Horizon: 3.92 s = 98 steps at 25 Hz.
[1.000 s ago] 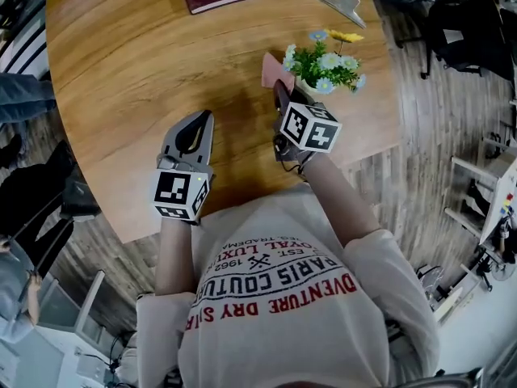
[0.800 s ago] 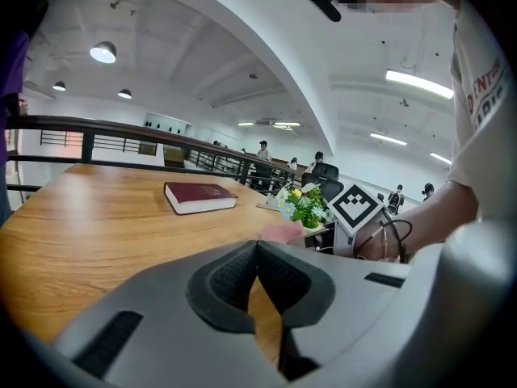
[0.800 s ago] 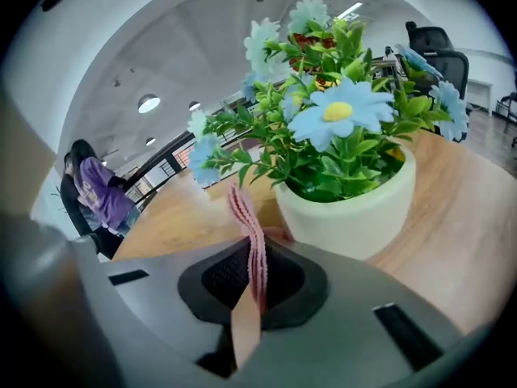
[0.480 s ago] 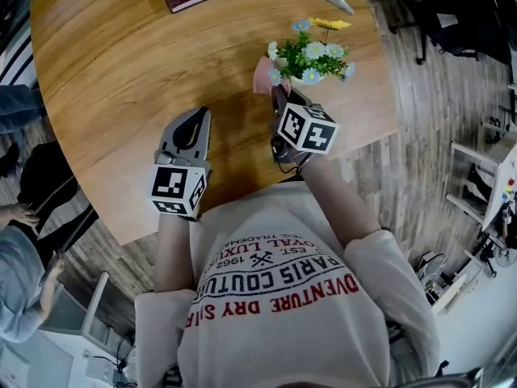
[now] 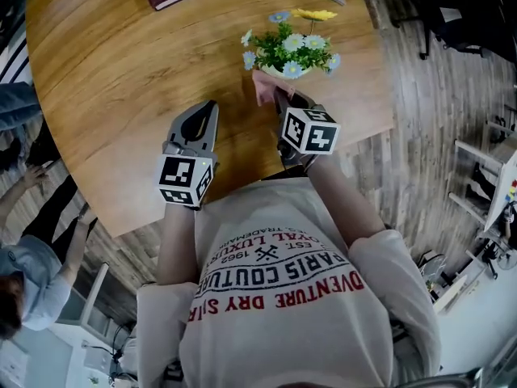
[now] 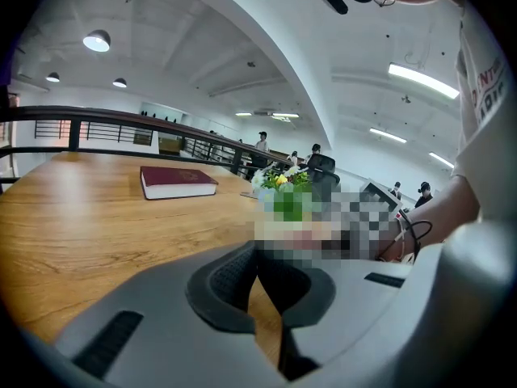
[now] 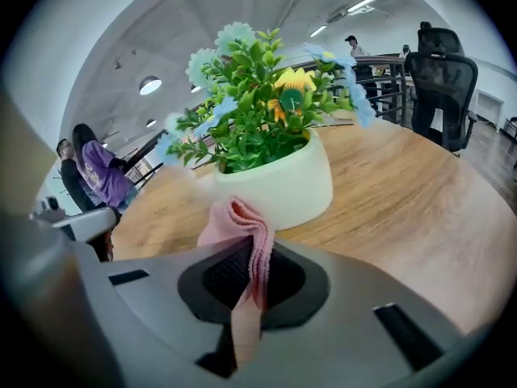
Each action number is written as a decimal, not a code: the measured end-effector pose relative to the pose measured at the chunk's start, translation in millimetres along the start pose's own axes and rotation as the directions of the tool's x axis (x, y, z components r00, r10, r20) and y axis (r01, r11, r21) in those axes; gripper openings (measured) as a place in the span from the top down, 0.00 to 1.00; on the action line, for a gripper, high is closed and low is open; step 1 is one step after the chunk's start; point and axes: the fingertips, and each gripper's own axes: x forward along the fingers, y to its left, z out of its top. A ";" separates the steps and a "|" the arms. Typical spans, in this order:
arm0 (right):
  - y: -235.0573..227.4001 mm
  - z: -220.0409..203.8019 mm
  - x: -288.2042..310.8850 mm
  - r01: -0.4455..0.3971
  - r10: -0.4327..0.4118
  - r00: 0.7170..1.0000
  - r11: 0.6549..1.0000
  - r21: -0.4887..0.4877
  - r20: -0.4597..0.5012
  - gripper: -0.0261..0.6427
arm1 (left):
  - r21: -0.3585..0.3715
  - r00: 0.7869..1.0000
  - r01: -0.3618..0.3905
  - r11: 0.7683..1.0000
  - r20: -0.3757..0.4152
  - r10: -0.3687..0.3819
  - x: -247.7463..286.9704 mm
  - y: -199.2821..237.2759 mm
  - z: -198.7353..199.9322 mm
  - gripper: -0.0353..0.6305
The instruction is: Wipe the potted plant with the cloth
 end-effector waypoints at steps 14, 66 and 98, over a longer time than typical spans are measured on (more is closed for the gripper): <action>-87.3 16.1 -30.4 0.076 -0.084 0.996 0.978 -0.193 -0.035 0.91 | 0.052 0.990 0.137 0.989 0.026 -0.139 63.6 -56.3 -2.5 0.71; -116.6 110.0 -24.8 0.007 0.000 1.000 0.909 -0.417 0.019 0.91 | 0.298 0.956 0.285 0.911 -0.023 -0.292 151.0 -83.3 75.5 0.14; 99.4 111.9 -100.0 -0.339 0.649 0.759 0.466 -0.817 0.055 0.91 | 0.239 0.955 0.257 0.936 0.087 -0.284 63.6 -100.6 175.1 0.14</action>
